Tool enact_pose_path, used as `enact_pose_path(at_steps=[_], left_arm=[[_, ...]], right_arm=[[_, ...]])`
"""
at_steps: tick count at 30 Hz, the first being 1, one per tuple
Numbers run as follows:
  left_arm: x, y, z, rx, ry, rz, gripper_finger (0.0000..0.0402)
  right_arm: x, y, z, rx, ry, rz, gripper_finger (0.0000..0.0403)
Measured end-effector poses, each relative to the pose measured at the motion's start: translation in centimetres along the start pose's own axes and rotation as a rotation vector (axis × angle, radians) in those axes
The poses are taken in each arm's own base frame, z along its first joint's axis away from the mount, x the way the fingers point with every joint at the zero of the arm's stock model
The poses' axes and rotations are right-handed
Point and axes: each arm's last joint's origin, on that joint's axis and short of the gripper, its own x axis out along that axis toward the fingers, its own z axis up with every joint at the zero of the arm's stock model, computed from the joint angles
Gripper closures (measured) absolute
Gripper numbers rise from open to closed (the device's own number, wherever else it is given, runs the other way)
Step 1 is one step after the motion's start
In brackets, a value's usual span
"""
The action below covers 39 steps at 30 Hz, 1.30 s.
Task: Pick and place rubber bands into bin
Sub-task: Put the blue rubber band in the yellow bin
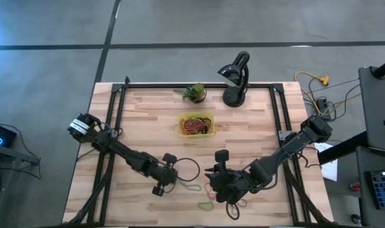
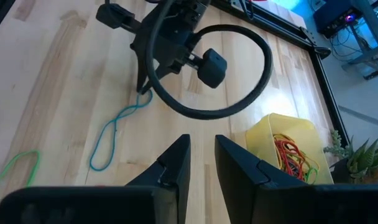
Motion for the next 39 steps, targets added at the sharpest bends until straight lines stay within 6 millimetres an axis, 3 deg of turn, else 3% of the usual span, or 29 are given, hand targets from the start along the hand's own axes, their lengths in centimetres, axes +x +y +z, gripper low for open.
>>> enact_pose_path(at_steps=[13,27,39], left_arm=[[-1.7,0.0,0.8,0.051,-0.062,0.080,0.0401],[-7.0,1.0,2.3,0.175,-0.231,0.297,0.0401],[-9.1,3.9,3.2,0.248,-0.281,0.455,0.0401]], right_arm=[[0.0,0.0,0.0,0.000,0.000,0.000,0.0335],[0.0,0.0,0.0,-0.004,0.001,0.000,0.0335],[0.0,0.0,0.0,-0.008,0.001,-0.001,0.0335]])
